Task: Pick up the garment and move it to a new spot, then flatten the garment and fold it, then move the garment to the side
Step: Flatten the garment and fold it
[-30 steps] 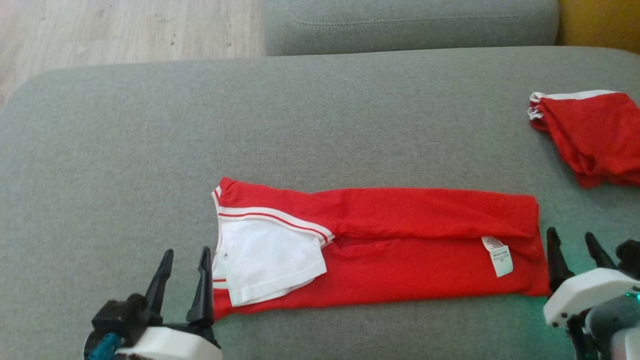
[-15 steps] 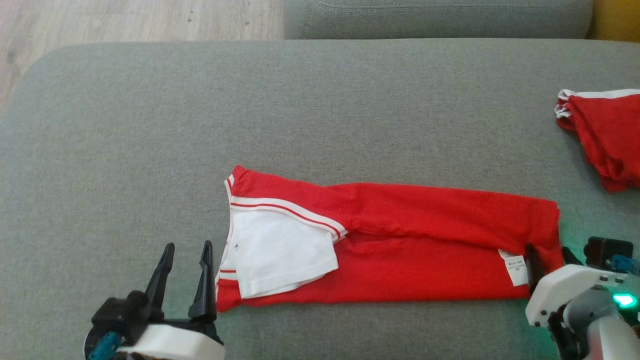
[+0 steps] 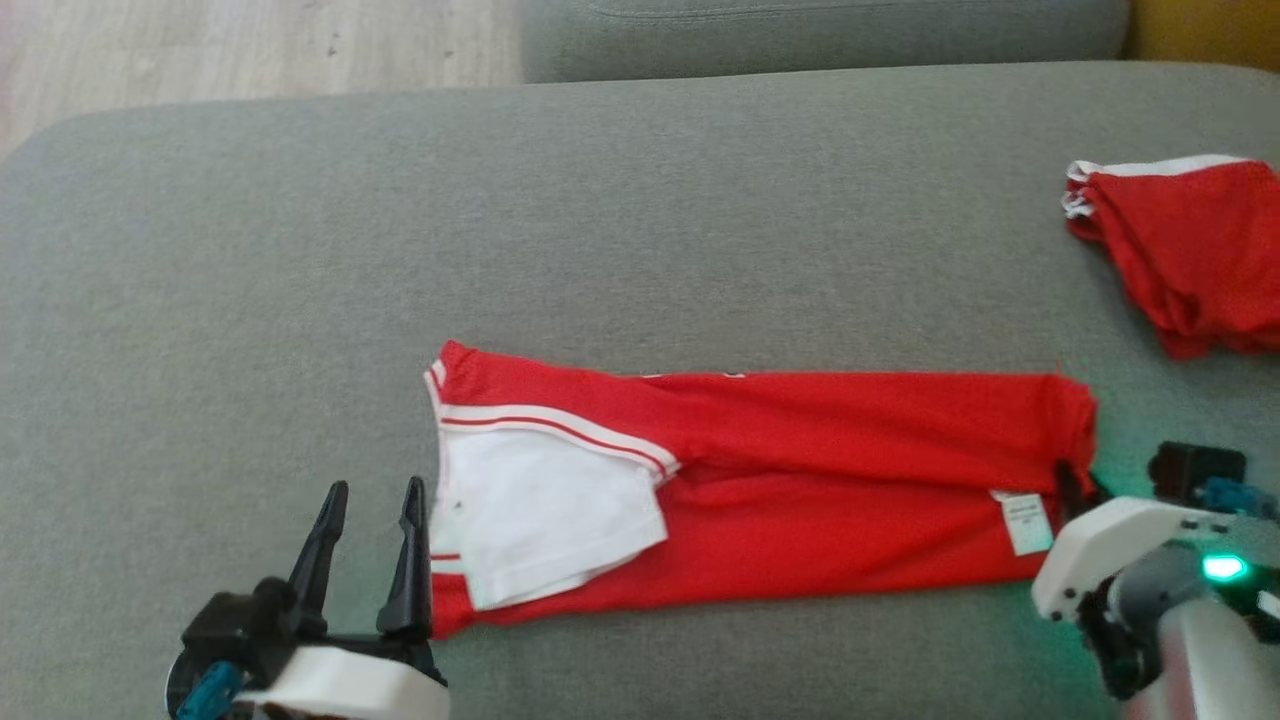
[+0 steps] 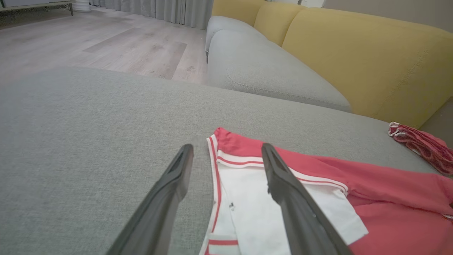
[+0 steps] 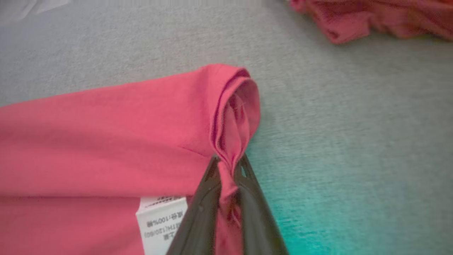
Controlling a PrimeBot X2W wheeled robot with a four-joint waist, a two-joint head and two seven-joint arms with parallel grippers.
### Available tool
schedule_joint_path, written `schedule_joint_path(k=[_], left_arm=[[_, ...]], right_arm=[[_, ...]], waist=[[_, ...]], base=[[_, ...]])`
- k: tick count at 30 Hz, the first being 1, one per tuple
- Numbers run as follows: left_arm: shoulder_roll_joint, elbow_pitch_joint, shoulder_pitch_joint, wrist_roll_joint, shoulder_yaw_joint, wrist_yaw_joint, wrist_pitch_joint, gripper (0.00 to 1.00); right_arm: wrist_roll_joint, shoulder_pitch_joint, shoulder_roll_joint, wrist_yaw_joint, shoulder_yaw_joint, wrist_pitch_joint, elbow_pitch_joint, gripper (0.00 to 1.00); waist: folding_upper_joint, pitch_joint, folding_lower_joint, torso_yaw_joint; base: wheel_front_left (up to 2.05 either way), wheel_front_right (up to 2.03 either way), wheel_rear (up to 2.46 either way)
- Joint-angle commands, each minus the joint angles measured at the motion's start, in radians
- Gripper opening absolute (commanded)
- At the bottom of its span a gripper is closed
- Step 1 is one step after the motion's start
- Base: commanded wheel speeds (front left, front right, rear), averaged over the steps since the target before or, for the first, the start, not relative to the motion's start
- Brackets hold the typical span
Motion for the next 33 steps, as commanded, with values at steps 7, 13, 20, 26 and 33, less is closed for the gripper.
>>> schedule_joint_path(k=[7,13,20,26,33], left_arm=[[0.021,-0.039,-0.042,0.01,0.035,0.007,-0.003,1.0],[0.016,-0.03,-0.042,0.01,0.023,0.003,-0.001,1.0],[0.008,-0.014,-0.041,0.006,0.007,-0.008,0.004,1.0],[0.003,-0.003,-0.033,0.0,0.001,-0.015,0.002,1.0],[0.0,-0.003,-0.032,-0.001,-0.006,-0.018,0.004,1.0]], right_arm=[[-0.037,-0.022,-0.073,0.006,-0.099,0.048,-0.212,0.0],[-0.029,0.018,-0.085,0.006,-0.123,0.124,-0.349,0.0],[0.07,0.079,-0.033,0.006,0.006,0.173,-0.462,0.0],[0.17,0.112,-0.014,0.006,0.192,0.189,-0.524,0.0],[0.318,0.074,-0.012,0.006,0.442,0.143,-0.461,0.0]], waist=[[0.0,-0.007,-0.0001,-0.049],[0.0,-0.026,-0.0001,-0.059],[0.0,-0.062,-0.0001,-0.036],[0.0,-0.098,-0.0001,0.007],[0.0,-0.104,-0.0001,0.076]], base=[[0.0,0.0,0.0],[0.0,0.0,0.0],[0.0,0.0,0.0],[0.0,0.0,0.0],[0.0,0.0,0.0]])
